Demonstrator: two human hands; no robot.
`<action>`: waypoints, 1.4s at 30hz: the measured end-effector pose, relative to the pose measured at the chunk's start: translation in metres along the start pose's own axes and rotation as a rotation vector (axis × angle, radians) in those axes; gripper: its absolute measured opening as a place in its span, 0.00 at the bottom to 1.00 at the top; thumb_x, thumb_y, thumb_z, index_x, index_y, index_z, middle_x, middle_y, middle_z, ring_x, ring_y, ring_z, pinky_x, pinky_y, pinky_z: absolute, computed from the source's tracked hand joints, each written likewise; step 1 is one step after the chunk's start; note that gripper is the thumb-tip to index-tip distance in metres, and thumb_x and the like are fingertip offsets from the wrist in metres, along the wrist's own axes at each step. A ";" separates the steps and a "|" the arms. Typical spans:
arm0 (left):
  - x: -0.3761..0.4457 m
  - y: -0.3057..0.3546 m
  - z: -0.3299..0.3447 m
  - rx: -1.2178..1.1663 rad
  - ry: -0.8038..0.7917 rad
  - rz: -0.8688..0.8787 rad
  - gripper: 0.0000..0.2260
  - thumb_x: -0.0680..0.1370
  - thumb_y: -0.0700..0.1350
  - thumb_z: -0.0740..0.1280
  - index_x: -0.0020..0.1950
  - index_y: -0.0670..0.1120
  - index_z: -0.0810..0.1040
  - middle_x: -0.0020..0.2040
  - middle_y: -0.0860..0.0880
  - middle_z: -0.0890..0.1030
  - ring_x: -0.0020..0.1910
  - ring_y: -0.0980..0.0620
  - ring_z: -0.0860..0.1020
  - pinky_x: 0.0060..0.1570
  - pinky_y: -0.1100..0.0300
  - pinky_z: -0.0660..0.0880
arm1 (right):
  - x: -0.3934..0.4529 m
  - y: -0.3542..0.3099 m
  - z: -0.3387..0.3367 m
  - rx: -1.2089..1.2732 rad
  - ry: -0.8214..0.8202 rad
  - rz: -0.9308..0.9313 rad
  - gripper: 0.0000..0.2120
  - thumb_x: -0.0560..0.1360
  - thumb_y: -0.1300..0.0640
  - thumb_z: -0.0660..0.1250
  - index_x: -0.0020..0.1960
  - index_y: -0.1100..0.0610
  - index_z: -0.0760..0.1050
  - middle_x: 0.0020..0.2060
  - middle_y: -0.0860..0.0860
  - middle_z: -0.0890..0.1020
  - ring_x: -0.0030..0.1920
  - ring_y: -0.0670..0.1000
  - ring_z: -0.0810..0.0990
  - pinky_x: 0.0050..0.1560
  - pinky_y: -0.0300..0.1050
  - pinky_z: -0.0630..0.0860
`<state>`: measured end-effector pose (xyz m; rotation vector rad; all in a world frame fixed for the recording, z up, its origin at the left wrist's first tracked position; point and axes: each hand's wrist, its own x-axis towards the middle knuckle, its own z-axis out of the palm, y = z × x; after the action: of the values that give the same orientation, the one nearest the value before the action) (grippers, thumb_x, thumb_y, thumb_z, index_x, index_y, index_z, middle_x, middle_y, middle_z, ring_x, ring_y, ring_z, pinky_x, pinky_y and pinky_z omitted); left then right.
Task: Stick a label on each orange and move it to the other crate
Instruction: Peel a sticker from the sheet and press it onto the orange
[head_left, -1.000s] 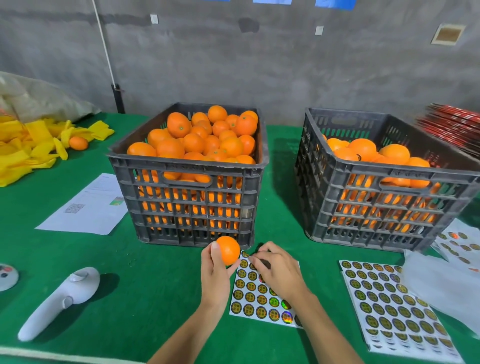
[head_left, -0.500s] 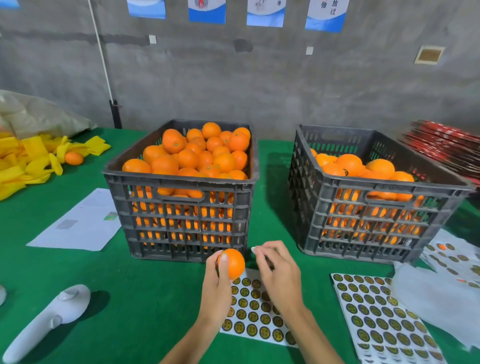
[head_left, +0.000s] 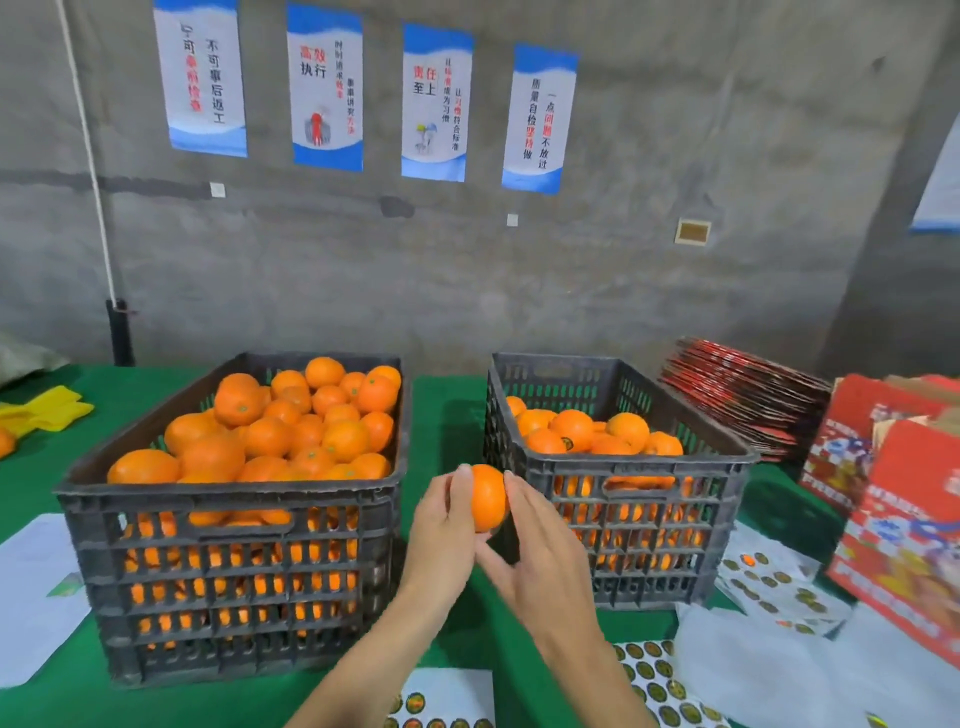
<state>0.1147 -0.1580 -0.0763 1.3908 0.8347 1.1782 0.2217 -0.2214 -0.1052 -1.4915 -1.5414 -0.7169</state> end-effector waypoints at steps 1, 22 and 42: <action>0.006 0.009 0.007 0.045 -0.029 0.018 0.14 0.85 0.58 0.57 0.58 0.53 0.78 0.52 0.49 0.82 0.50 0.52 0.83 0.49 0.57 0.82 | 0.009 0.006 -0.003 -0.024 0.035 -0.003 0.31 0.77 0.41 0.69 0.68 0.66 0.77 0.63 0.58 0.82 0.62 0.54 0.83 0.59 0.48 0.82; 0.091 0.056 -0.178 0.877 0.204 0.248 0.18 0.81 0.49 0.71 0.69 0.46 0.78 0.67 0.48 0.79 0.68 0.47 0.76 0.67 0.52 0.72 | 0.118 0.066 0.048 -0.086 0.000 0.283 0.10 0.77 0.62 0.71 0.57 0.62 0.82 0.50 0.62 0.84 0.48 0.65 0.84 0.42 0.56 0.80; 0.119 0.096 -0.275 1.604 0.028 -0.313 0.14 0.76 0.37 0.66 0.61 0.38 0.80 0.61 0.38 0.82 0.58 0.39 0.81 0.59 0.47 0.80 | 0.059 -0.017 0.073 0.126 -0.165 0.228 0.12 0.80 0.58 0.68 0.62 0.56 0.82 0.54 0.50 0.85 0.53 0.53 0.82 0.49 0.50 0.81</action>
<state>-0.1291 0.0153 0.0220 2.2719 2.1257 0.0619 0.1958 -0.1320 -0.0860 -1.6297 -1.4765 -0.3657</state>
